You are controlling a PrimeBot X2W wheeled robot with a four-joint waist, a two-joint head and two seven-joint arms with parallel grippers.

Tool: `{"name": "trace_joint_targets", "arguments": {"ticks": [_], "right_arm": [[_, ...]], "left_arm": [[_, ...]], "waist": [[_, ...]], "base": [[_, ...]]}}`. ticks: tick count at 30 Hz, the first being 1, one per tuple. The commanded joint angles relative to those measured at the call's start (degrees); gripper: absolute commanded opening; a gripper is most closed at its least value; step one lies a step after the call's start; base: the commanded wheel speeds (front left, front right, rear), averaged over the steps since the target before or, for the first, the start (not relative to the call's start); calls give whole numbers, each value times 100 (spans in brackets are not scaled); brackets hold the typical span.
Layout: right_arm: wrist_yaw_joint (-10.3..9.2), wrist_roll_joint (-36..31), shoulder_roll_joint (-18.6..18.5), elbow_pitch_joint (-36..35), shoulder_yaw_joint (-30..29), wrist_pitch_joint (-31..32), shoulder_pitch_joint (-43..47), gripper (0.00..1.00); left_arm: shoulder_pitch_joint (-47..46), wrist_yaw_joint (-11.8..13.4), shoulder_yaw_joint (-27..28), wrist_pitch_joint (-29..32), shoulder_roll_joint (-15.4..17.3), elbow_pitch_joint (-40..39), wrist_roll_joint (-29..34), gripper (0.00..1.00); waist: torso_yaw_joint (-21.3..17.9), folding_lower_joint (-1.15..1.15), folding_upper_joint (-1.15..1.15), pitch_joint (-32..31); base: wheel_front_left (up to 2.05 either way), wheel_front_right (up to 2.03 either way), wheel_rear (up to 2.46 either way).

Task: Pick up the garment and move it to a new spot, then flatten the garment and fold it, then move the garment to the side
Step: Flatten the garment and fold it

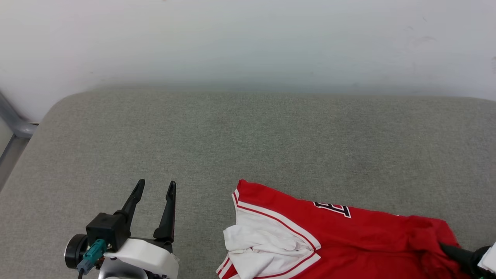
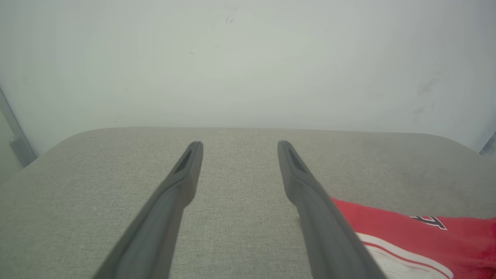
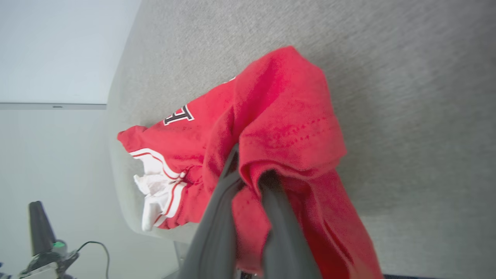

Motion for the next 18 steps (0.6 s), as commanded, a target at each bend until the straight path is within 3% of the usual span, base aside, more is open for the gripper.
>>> {"name": "trace_joint_targets", "arguments": {"ticks": [1,5,9,18], "right_arm": [[-2,429,22,225,-24,145,-92,0],[-2,1758,19,895,207,333,-282,0],[-2,2753,22,1302,817,274,-330,0],[-2,4192,23,1386,2939,-505,-378,0]], "left_arm": [[18,-22,-17,19,-13,14,25,100],[-17,-3,-64,74,-18,49,6,100],[-82,-11,-58,90,2,39,-15,100],[-324,-102,-95,56,-64,83,-21,100]], "waist": [[34,0,0,-12],[127,0,0,-35],[244,0,0,4],[542,0,0,240]], "base": [[0,0,0],[0,0,0],[0,0,0],[0,0,0]]}}
